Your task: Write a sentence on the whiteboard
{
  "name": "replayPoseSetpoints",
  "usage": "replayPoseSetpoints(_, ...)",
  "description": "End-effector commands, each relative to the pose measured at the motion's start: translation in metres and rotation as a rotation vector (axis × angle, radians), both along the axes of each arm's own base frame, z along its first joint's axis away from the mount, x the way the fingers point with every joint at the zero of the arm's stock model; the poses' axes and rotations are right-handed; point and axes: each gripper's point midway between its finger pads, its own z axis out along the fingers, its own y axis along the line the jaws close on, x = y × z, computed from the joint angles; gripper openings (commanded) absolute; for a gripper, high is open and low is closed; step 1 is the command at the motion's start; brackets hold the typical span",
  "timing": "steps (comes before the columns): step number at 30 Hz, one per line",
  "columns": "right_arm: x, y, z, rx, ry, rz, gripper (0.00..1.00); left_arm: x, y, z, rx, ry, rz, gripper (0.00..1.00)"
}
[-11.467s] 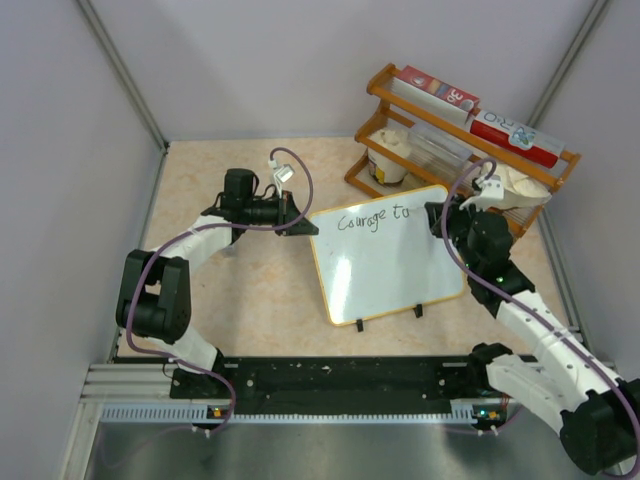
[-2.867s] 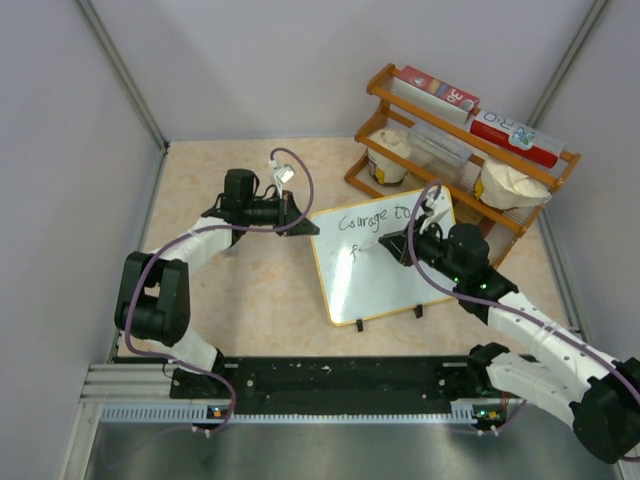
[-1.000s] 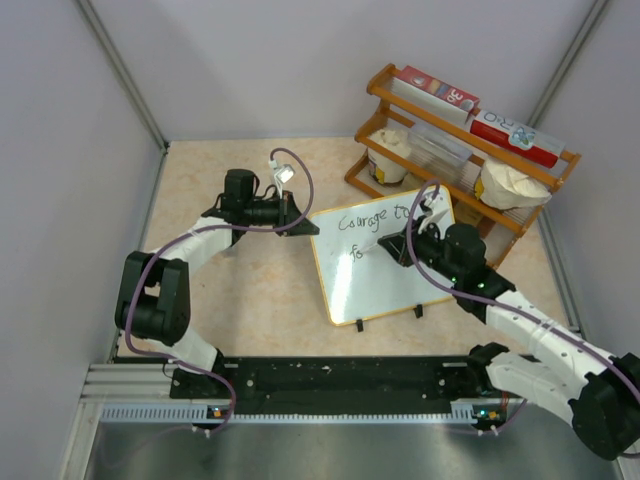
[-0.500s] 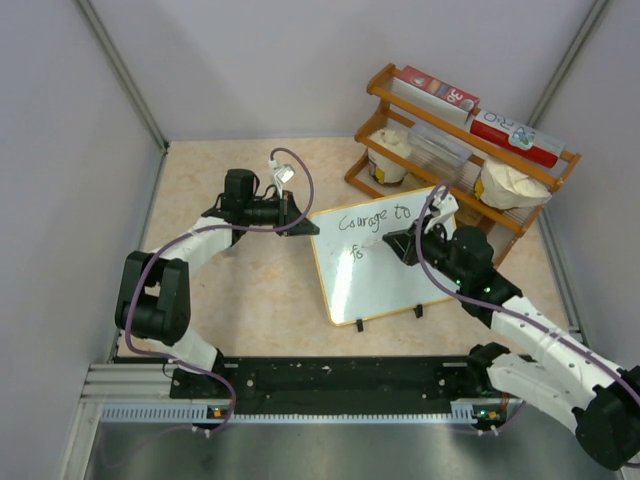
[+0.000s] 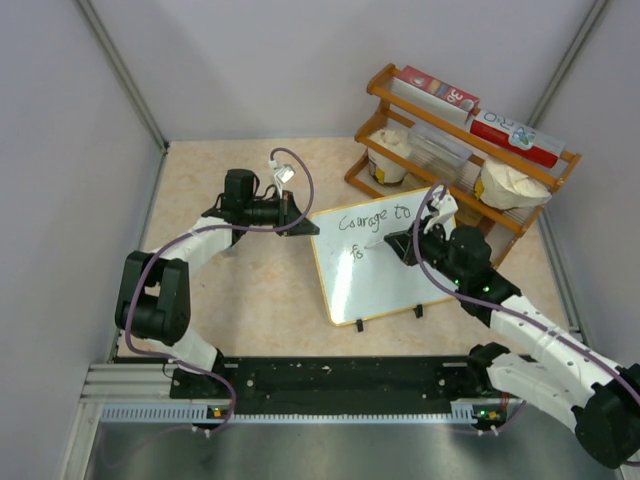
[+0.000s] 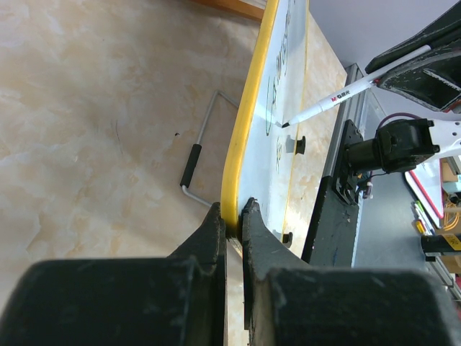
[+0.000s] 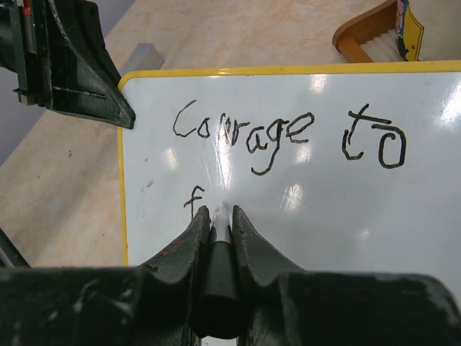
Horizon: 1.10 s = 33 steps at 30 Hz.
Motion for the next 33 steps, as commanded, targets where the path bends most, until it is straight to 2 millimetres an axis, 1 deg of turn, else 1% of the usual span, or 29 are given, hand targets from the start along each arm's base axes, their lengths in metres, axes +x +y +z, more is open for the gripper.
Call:
replayPoseSetpoints(1,0.002,-0.003,-0.005,-0.019,-0.004,-0.013,0.00,-0.010,-0.005,-0.046,0.126,-0.074,-0.048,0.00)
replayPoseSetpoints(12,-0.006,-0.004,-0.014,-0.029,0.023,0.005,0.00,-0.010,-0.005,-0.047,0.127,-0.068,-0.048,0.00)
replayPoseSetpoints(25,-0.015,-0.002,-0.015,-0.023,0.026,0.037,0.00,-0.010,-0.005,-0.046,0.124,-0.072,-0.049,0.00)
replayPoseSetpoints(33,-0.012,-0.002,-0.012,-0.019,0.017,0.031,0.00,-0.010,-0.005,-0.046,0.124,-0.068,-0.048,0.00)
